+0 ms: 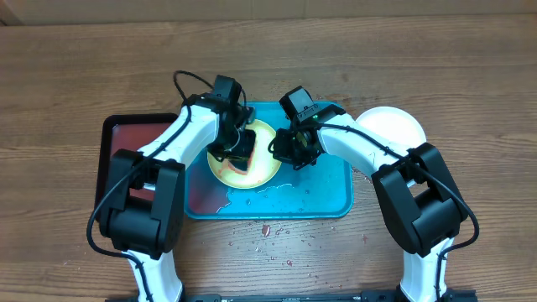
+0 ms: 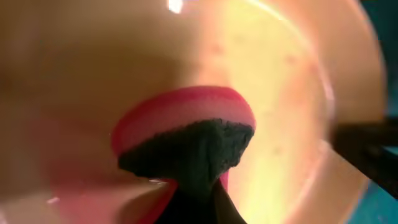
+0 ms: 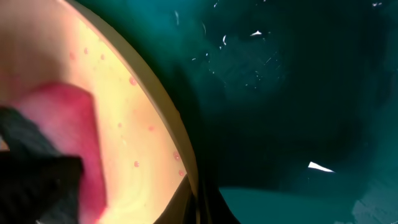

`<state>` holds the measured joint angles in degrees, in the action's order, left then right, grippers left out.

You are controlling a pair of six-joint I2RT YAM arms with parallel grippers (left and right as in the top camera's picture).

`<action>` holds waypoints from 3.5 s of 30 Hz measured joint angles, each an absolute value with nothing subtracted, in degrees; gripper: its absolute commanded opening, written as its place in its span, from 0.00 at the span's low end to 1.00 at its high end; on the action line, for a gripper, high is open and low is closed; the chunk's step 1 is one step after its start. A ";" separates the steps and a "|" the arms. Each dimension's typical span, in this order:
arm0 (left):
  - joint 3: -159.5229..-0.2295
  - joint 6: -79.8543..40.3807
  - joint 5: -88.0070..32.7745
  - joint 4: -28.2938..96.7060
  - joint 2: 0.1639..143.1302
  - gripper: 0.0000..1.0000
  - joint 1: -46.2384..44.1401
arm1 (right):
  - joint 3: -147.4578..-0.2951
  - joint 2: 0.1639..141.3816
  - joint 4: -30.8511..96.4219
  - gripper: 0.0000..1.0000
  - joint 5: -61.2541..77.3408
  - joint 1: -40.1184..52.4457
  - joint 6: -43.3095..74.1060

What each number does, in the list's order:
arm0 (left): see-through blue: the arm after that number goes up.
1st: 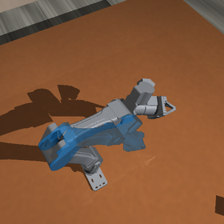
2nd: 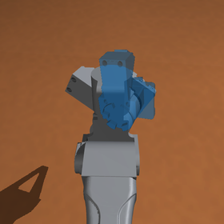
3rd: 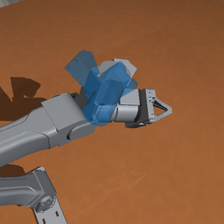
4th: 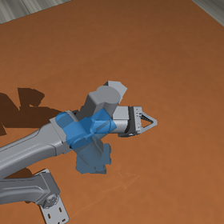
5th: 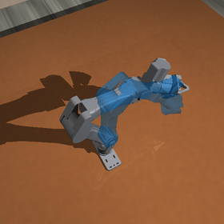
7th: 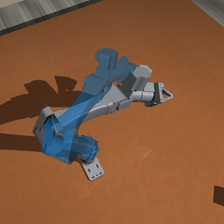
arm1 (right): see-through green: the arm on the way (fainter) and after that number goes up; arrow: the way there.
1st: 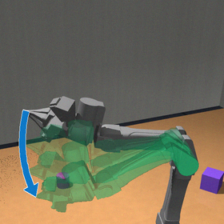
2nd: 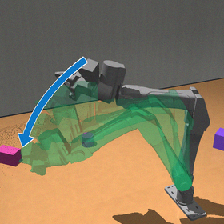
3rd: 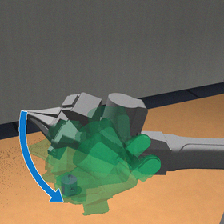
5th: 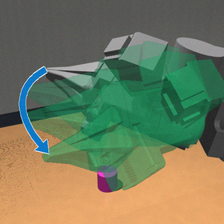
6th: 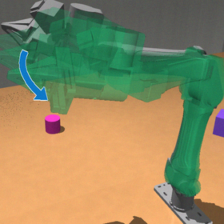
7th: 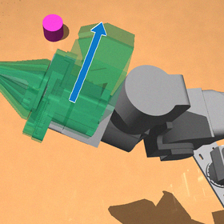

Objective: Clean dirty plates on tray and stack at the side
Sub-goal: 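Scrub the yellow plate with the sponge while right gripper holds it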

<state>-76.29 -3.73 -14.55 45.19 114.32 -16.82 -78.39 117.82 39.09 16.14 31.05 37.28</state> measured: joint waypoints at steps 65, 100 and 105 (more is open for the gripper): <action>-76.66 -5.10 -8.34 55.27 114.02 0.04 -15.64 | -78.30 117.82 39.79 0.04 17.15 31.20 36.56; -76.51 -5.48 -10.81 52.62 114.02 0.04 -15.64 | -78.28 117.93 39.94 0.04 17.76 31.46 37.01; -76.14 -0.01 -17.80 46.98 114.02 0.04 -16.34 | -78.28 117.93 39.99 0.04 17.78 31.46 37.21</action>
<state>-76.14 -0.01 -17.80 46.98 114.02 -16.34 -78.28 117.93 39.99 17.78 31.46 37.21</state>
